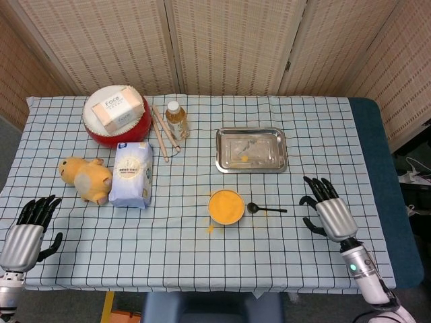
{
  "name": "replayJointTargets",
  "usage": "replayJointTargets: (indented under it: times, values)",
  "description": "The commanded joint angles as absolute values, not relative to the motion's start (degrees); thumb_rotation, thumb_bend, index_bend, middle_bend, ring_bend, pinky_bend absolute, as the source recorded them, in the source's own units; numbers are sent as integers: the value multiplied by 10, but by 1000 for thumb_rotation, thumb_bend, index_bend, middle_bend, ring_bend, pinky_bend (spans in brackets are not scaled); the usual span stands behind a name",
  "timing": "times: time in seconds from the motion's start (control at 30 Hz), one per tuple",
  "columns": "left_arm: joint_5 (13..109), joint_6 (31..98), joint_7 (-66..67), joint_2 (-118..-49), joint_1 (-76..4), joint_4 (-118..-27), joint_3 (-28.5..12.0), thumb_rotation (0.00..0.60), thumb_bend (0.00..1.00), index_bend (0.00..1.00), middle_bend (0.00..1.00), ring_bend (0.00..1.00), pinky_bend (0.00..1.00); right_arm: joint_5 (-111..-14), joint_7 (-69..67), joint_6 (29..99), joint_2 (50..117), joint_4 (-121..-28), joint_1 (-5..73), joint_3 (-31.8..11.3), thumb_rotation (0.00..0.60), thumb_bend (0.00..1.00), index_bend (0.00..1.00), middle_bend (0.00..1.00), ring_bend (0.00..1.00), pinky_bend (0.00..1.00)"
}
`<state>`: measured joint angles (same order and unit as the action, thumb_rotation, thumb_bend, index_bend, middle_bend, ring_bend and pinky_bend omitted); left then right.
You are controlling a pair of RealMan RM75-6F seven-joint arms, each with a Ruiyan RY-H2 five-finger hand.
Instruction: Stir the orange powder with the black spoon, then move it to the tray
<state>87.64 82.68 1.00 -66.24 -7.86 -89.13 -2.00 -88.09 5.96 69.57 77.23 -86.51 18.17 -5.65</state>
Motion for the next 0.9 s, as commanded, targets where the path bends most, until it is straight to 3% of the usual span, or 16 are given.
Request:
replayJointTargets:
  times: [0.03, 0.47, 0.9]
  values:
    - [872, 824, -3, -656, -79, -892, -20, 600, 453, 0, 0, 0, 30, -848, 111, 650, 821, -853, 220, -73, 600, 266, 444, 0, 0, 7]
    - [869, 811, -50, -636, -81, -886, -16, 600, 451, 0, 0, 0, 32, -751, 223, 565, 975, -734, 302, -102, 600, 281, 472, 0, 0, 7]
    - [872, 802, -79, -630, -87, -879, -13, 600, 454, 0, 0, 0, 32, -712, 247, 561, 1010, -694, 318, -101, 600, 290, 494, 0, 0, 7]
